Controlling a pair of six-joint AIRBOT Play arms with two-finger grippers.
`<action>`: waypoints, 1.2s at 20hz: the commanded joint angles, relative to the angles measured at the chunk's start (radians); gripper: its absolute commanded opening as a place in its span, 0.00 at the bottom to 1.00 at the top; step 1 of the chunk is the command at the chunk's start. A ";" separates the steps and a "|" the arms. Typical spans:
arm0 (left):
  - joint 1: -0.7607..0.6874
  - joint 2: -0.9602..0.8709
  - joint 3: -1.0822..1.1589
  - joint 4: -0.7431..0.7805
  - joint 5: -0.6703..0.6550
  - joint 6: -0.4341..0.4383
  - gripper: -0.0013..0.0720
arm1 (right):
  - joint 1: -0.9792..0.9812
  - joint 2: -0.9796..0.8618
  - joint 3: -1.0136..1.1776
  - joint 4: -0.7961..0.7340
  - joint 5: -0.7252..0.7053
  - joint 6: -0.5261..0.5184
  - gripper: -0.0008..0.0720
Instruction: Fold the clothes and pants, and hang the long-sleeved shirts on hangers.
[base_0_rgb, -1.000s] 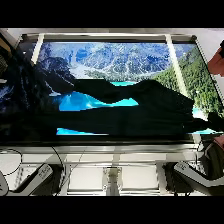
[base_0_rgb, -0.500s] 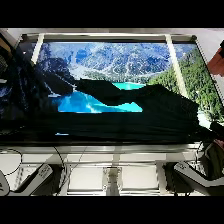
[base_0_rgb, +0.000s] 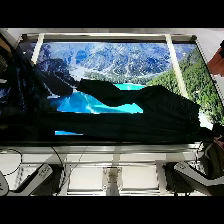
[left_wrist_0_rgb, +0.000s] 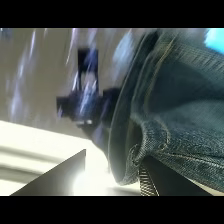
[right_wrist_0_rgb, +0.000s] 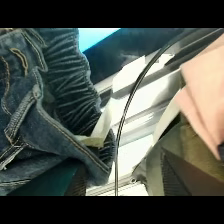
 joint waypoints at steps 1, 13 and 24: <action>-0.068 0.000 0.105 -0.017 0.001 0.004 0.53 | 0.003 0.000 0.083 0.010 0.003 0.015 0.68; -0.233 -0.037 0.375 -0.153 0.041 -0.034 0.41 | 0.015 -0.029 0.218 0.166 -0.010 0.025 0.25; -0.985 -0.716 0.758 0.218 0.183 -0.189 0.53 | 0.272 -0.062 0.217 0.454 -0.012 -0.039 0.36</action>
